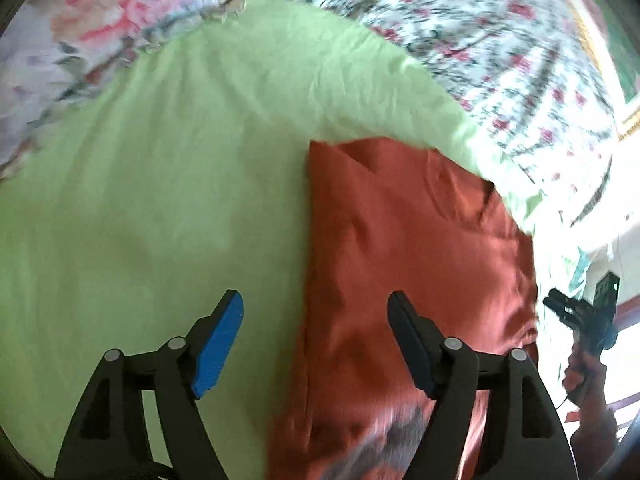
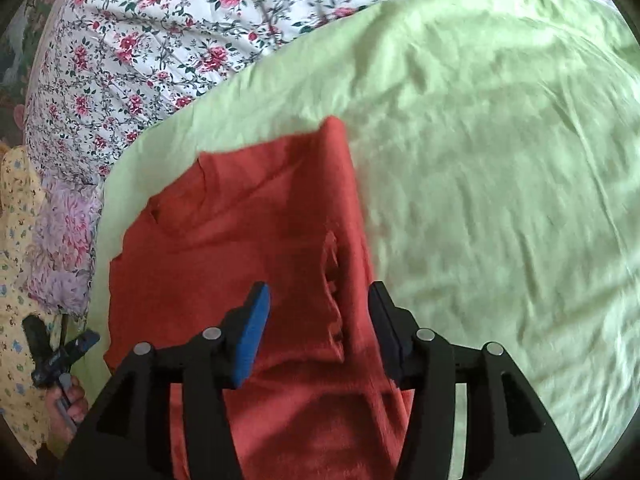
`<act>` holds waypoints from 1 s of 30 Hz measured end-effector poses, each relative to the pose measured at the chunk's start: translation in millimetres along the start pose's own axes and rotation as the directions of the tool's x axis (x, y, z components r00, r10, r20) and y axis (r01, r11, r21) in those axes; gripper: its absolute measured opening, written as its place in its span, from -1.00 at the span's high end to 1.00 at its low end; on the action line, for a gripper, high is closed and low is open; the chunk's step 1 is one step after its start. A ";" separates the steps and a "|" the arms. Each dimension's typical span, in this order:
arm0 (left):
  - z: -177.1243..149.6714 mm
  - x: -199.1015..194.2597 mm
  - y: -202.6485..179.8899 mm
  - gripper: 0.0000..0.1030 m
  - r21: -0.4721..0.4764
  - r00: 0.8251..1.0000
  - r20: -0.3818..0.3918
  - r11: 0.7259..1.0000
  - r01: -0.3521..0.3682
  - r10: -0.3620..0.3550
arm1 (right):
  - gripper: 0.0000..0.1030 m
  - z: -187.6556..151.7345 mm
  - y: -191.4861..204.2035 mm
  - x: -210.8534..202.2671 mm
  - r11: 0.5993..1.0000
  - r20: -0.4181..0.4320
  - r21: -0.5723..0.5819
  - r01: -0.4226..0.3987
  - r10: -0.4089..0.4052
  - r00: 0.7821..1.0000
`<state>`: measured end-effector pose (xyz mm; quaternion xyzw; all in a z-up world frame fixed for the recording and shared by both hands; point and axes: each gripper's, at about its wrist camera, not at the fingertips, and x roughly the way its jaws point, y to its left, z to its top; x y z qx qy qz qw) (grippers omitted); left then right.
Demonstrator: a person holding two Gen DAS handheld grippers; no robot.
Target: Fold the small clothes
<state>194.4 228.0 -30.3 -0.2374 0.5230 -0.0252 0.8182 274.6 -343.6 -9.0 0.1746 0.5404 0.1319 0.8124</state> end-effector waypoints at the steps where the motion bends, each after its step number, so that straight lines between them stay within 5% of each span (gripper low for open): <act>1: 8.2 10.2 1.5 -0.50 -0.013 1.000 -0.019 1.000 0.001 -0.001 | -0.13 6.8 1.0 5.3 1.000 -0.001 -0.009 -0.003 0.003 1.000; 5: 42.4 49.4 -2.3 -0.50 -0.024 0.996 -0.084 1.000 -0.008 0.006 | -0.22 33.1 0.2 21.5 1.000 0.013 -0.020 0.015 -0.015 1.000; 13: 62.0 73.5 -22.9 -0.51 0.088 0.996 -0.055 0.994 -0.065 0.070 | -0.27 66.0 -10.0 59.3 0.998 -0.019 -0.056 0.028 -0.029 0.999; 14: 62.1 75.6 -26.5 -0.42 0.109 0.995 -0.049 0.991 -0.079 0.085 | -0.27 65.8 -8.8 61.6 0.997 -0.011 -0.072 0.030 -0.031 0.999; 16: 62.7 78.9 -35.2 0.12 0.152 0.996 -0.037 0.986 -0.070 0.076 | 0.06 64.4 -4.8 62.7 0.994 0.000 -0.105 0.036 -0.037 0.999; 17: 62.8 79.7 -38.2 0.69 0.159 0.998 -0.038 0.986 -0.045 0.051 | 0.71 64.2 -4.1 64.4 0.993 -0.009 -0.110 0.041 -0.042 0.999; 18: 63.5 79.5 -40.8 0.79 0.155 0.999 -0.041 0.988 -0.019 0.026 | 0.74 64.2 -5.1 65.7 0.995 -0.024 -0.095 0.022 -0.024 0.999; 24: 67.1 40.5 -67.6 0.84 0.214 0.984 0.160 0.971 -0.110 0.077 | 0.76 72.8 6.4 39.8 0.995 0.105 -0.094 -0.024 0.033 0.994; 30: 71.1 75.7 -47.6 0.83 0.170 0.976 0.117 0.964 -0.203 0.185 | 0.77 74.6 1.4 71.4 0.996 0.095 -0.067 0.054 -0.047 0.994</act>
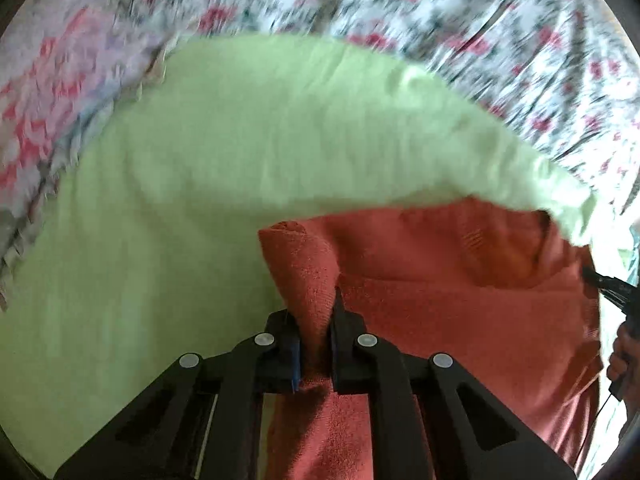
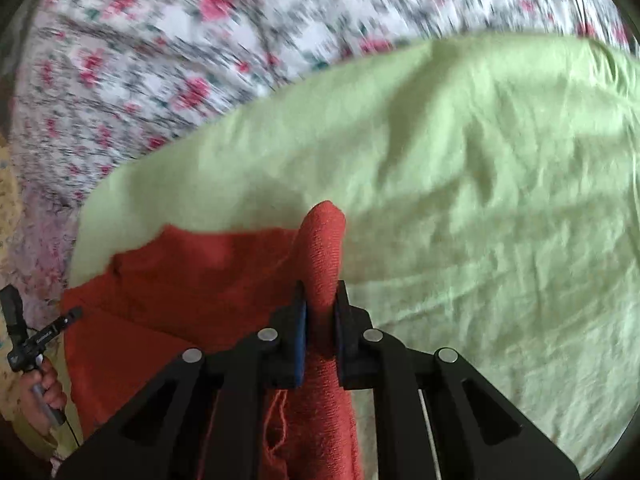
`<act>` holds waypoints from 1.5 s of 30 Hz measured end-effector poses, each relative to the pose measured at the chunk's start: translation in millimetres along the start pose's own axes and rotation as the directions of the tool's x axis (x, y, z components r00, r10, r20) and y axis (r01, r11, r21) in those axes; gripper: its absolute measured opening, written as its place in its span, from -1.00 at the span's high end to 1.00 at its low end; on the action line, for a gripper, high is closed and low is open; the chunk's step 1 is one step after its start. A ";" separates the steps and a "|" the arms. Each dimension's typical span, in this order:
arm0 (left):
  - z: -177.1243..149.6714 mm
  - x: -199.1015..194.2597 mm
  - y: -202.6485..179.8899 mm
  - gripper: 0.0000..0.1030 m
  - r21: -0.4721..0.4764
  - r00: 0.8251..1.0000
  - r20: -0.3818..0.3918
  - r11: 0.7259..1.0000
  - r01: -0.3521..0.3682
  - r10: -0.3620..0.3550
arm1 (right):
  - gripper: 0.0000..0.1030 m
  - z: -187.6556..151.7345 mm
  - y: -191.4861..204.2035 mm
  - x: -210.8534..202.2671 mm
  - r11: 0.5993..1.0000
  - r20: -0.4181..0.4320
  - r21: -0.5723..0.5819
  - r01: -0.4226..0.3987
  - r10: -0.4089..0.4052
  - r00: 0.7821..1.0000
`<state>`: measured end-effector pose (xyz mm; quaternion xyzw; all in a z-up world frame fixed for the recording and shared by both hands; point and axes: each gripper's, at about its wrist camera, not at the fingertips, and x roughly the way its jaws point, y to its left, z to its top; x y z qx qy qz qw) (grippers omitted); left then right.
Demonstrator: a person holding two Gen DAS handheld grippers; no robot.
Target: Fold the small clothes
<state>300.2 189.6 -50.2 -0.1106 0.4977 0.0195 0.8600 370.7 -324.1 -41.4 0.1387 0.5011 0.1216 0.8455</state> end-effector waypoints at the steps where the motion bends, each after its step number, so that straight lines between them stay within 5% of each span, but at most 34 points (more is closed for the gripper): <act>1: -2.7 3.5 2.6 0.83 -0.007 1.000 -0.022 1.000 0.013 -0.013 | 0.76 -1.5 -2.2 6.1 1.000 -0.011 0.009 0.006 -0.006 1.000; 5: -2.0 -12.1 11.4 0.45 -0.046 0.999 -0.049 0.999 -0.001 -0.001 | 0.55 -1.3 -3.6 1.3 1.000 -0.033 0.031 0.002 -0.001 0.999; 8: -12.1 -35.7 21.1 -0.24 -0.075 0.999 -0.046 0.997 -0.024 0.021 | 0.01 -6.5 -7.2 -25.3 1.000 -0.011 0.030 0.003 -0.003 1.000; 14: -71.0 -74.6 42.1 -0.24 -0.099 0.997 -0.080 0.995 -0.013 0.005 | -0.13 -48.0 -15.2 -82.3 0.997 0.051 0.072 -0.031 0.027 0.998; 30: -256.6 -157.7 39.7 -0.33 -0.141 0.982 -0.154 0.986 0.091 -0.113 | -0.15 -212.2 -19.0 -156.7 0.991 -0.043 0.121 -0.049 0.054 0.998; 45: -345.1 -184.7 44.7 -0.44 -0.198 0.954 -0.204 0.963 0.181 -0.221 | -0.15 -305.9 -37.5 -210.5 0.987 -0.057 0.149 -0.060 0.069 0.996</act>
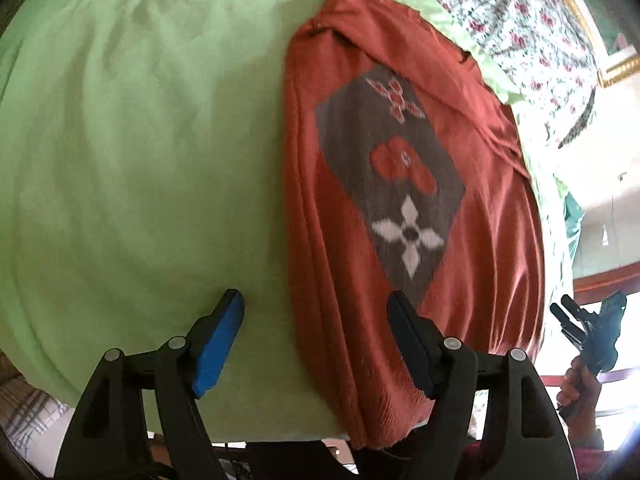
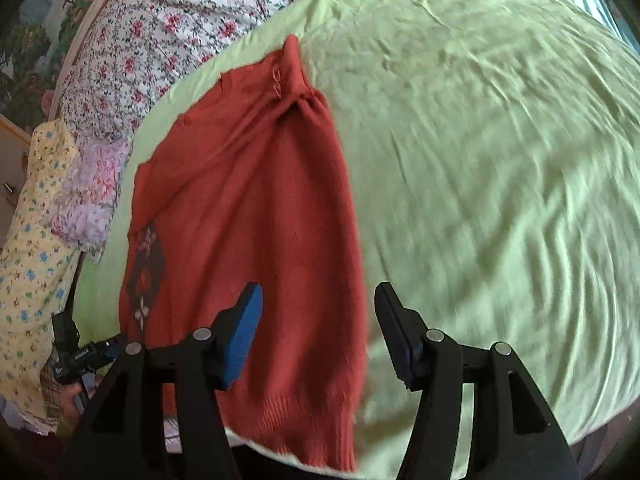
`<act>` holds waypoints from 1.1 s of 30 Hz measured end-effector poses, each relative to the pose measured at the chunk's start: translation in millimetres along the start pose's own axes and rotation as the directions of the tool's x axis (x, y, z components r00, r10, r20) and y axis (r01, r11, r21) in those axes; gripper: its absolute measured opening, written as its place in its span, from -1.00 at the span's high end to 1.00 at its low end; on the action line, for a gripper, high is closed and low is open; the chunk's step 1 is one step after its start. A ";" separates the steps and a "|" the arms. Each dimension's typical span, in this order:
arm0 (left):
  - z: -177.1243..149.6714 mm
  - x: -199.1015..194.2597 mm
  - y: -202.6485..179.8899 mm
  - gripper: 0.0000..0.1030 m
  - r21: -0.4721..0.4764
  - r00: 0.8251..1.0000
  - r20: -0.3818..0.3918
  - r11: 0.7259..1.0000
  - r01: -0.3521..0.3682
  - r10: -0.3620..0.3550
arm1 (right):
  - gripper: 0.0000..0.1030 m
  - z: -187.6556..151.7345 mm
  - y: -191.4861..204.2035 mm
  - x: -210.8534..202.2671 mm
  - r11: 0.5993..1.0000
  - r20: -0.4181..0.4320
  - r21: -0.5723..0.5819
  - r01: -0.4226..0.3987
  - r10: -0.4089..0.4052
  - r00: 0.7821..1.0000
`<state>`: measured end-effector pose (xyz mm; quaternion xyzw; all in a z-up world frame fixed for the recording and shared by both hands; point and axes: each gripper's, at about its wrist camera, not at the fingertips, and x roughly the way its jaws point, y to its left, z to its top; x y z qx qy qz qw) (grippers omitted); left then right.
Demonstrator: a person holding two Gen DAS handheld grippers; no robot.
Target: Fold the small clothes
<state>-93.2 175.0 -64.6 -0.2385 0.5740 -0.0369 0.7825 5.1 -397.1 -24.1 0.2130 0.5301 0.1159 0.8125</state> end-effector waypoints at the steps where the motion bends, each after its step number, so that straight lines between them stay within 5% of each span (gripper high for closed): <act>1: -3.1 1.1 -2.7 -0.44 0.013 1.000 0.002 1.000 -0.011 0.011 | -0.15 -5.4 -3.6 0.0 1.000 -0.011 0.004 0.001 -0.001 1.000; 4: -7.9 3.2 -9.9 -0.40 0.061 0.999 0.008 0.997 -0.048 0.047 | -0.15 -22.4 -12.9 1.9 1.000 -0.046 0.020 0.004 -0.003 0.999; 7: -8.0 6.0 -14.8 -0.08 0.117 0.997 0.001 0.990 -0.081 0.082 | -0.15 -35.7 -13.4 5.3 1.000 -0.074 0.009 -0.004 0.005 0.997; 14: -4.2 5.4 -12.9 0.52 0.135 0.999 -0.040 0.991 -0.010 0.016 | -0.15 -46.1 -9.6 10.2 0.999 -0.078 0.034 -0.028 0.031 0.996; 16: -5.2 6.2 -15.8 0.68 0.154 0.999 -0.042 0.988 -0.008 0.015 | -0.02 -47.6 -8.7 10.8 0.999 -0.082 0.032 -0.032 0.034 0.996; 18: -6.6 4.7 -19.0 0.82 0.175 0.999 -0.040 0.985 -0.006 0.013 | 0.57 -48.6 -6.8 14.1 1.000 -0.105 0.018 -0.024 0.025 0.994; 19: -7.0 2.5 -20.1 0.84 0.182 0.999 -0.038 0.983 0.003 0.004 | 0.76 -48.8 -6.3 15.9 1.000 -0.117 0.010 -0.015 0.016 0.993; 21: -7.1 -4.6 -19.8 0.87 0.191 0.999 -0.030 0.981 0.024 -0.019 | 0.79 -47.9 -6.2 13.9 1.000 -0.116 0.000 -0.021 0.021 0.993; 30: -6.2 -15.4 11.9 0.88 0.116 0.997 -0.051 0.991 0.070 -0.065 | 0.81 -41.7 -28.5 2.2 0.997 -0.082 0.074 -0.029 0.035 0.996; 33: -9.4 -6.5 17.2 0.70 0.072 0.993 -0.098 0.995 0.067 -0.059 | 0.70 -43.4 -28.8 7.9 0.996 -0.121 0.088 -0.028 0.038 0.992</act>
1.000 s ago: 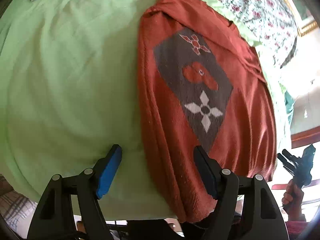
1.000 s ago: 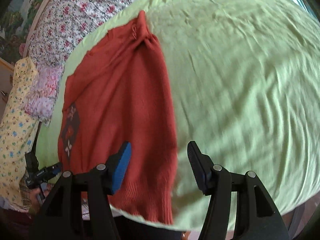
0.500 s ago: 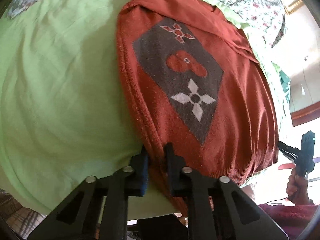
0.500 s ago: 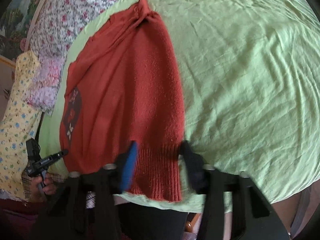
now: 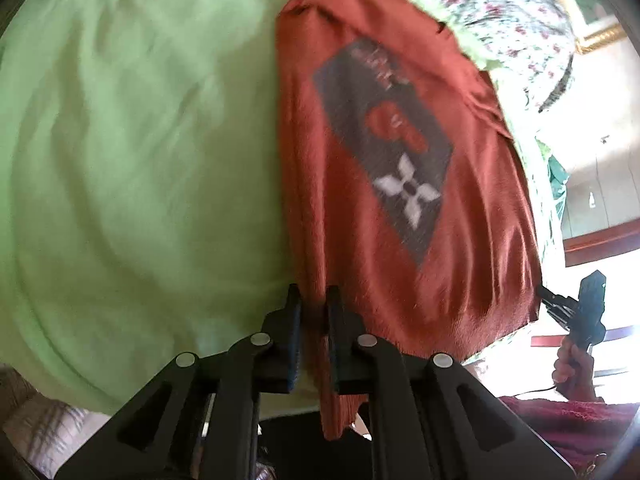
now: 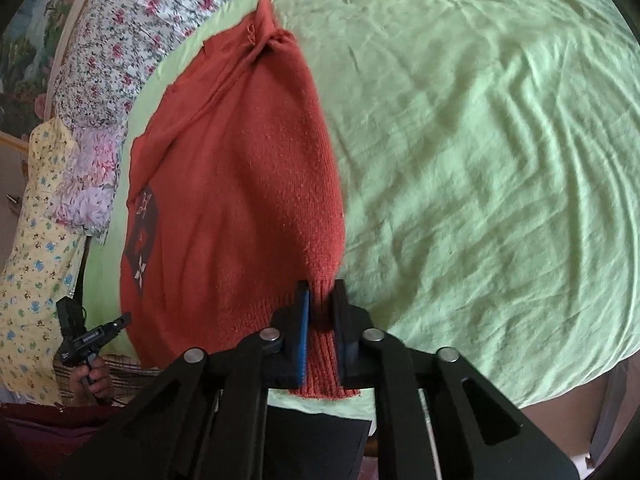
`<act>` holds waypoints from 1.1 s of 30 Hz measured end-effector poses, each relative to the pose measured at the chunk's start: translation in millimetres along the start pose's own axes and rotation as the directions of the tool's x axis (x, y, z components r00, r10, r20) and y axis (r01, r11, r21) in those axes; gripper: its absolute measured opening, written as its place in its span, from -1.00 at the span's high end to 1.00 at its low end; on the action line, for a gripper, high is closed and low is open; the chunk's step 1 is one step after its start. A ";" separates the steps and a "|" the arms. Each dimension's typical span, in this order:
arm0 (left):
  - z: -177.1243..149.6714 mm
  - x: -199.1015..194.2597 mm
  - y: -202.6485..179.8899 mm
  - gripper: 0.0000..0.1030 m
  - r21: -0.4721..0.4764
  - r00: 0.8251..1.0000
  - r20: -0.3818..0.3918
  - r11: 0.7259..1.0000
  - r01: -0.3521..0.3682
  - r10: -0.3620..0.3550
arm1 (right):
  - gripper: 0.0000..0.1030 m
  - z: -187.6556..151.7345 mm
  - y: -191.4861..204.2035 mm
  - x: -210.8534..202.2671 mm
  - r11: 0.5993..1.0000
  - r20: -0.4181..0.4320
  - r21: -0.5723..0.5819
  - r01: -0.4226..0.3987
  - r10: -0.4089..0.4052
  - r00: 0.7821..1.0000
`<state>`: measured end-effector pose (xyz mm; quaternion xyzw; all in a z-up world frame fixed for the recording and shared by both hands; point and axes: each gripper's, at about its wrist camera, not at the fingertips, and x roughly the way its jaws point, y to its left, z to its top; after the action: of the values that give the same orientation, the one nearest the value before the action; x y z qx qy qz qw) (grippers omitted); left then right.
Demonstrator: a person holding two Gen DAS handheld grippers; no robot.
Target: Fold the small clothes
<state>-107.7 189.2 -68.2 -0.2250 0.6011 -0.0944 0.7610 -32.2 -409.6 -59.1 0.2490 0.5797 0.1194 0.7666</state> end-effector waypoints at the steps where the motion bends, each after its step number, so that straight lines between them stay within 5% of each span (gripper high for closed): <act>1: -1.5 2.5 0.3 0.65 -0.008 1.000 -0.010 1.000 0.007 -0.008 | 0.68 0.4 0.3 1.1 1.000 -0.011 0.001 0.003 -0.003 1.000; 5: -6.6 10.4 -8.4 0.27 -0.008 1.000 -0.023 1.000 0.021 -0.021 | 0.44 -2.8 -3.2 -0.2 1.000 -0.043 0.002 -0.020 0.020 0.999; 8: -8.3 16.2 -19.3 0.21 0.029 1.000 -0.026 1.000 -0.012 0.012 | 0.37 -6.8 -4.3 2.5 0.999 -0.066 -0.007 -0.035 0.034 0.997; 10: -9.2 18.8 -23.1 0.25 0.051 0.999 -0.026 0.999 -0.020 0.021 | 0.37 -8.6 -4.2 3.9 0.999 -0.065 -0.008 -0.040 0.039 0.997; 13: -9.3 21.4 -25.8 0.86 0.086 0.999 -0.036 0.996 -0.021 0.025 | 0.41 -9.5 -2.5 5.7 0.998 -0.069 -0.025 -0.054 0.052 0.996; 15: -9.6 18.6 -23.6 0.91 0.094 0.999 -0.033 0.996 0.002 0.002 | 0.80 -8.6 -2.2 7.5 0.997 -0.088 -0.031 -0.069 0.066 0.994; 24: 5.2 -21.1 -25.3 0.94 0.059 0.986 0.088 0.989 0.135 -0.140 | 0.82 7.6 5.9 -7.8 0.981 -0.046 -0.017 -0.195 0.194 0.980; 33: 67.0 -66.5 -47.6 0.95 0.093 0.940 0.227 0.966 0.241 -0.256 | 0.84 65.0 47.1 -35.8 0.937 0.087 -0.068 -0.342 0.347 0.934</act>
<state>-54.8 190.2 23.3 -0.2845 0.4695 -0.1813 0.8160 23.7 -402.3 8.4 0.3323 0.4857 0.2546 0.7674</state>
